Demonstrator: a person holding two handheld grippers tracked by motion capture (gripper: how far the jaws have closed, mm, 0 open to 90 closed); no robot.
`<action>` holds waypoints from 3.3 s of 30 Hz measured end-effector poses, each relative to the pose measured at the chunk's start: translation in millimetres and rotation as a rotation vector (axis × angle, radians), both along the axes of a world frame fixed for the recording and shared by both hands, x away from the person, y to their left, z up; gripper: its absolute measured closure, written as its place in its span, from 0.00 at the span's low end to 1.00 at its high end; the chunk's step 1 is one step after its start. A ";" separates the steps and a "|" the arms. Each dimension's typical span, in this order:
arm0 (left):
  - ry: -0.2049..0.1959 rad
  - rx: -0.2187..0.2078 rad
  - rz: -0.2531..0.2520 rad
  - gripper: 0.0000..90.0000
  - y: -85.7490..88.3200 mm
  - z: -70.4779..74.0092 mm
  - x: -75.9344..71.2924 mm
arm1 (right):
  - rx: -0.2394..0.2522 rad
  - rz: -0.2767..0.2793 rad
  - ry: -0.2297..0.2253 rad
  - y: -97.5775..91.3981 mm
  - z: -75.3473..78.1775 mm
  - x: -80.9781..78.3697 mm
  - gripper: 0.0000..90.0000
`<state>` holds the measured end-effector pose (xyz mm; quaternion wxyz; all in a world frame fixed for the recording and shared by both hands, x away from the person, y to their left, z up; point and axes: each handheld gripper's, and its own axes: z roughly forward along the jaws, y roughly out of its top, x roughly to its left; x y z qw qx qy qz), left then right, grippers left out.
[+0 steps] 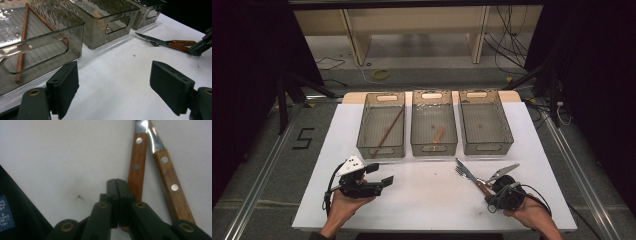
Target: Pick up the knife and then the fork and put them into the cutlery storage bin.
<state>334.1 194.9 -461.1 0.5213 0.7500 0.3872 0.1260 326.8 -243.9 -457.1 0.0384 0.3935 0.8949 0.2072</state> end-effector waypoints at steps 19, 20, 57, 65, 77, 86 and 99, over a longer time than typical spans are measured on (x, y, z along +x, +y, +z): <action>-0.003 -0.003 0.003 0.24 1.8 0.9 -1.3 | -0.033 0.002 -0.021 17.5 9.2 16.3 0.54; -0.003 -0.003 0.003 0.24 1.8 0.9 -1.3 | -0.039 -0.002 -0.020 18.3 8.6 17.3 0.55; -0.007 -0.001 -0.006 0.24 0.5 0.1 -1.7 | -0.172 -0.034 0.041 25.4 -1.3 40.5 0.85; -0.012 -0.004 -0.004 0.25 1.0 0.5 -1.7 | -0.174 -0.036 0.045 25.6 -0.8 41.1 0.86; -0.011 -0.005 -0.001 0.25 2.2 0.4 -1.4 | -0.141 -0.020 0.048 21.9 0.4 38.9 0.86; -0.011 -0.007 0.002 0.25 3.4 0.4 -1.1 | -0.105 -0.021 0.036 15.7 6.7 37.0 0.86; -0.024 -0.023 0.005 0.25 6.0 0.7 -1.6 | 0.032 -0.034 -0.022 -2.4 37.8 34.5 0.86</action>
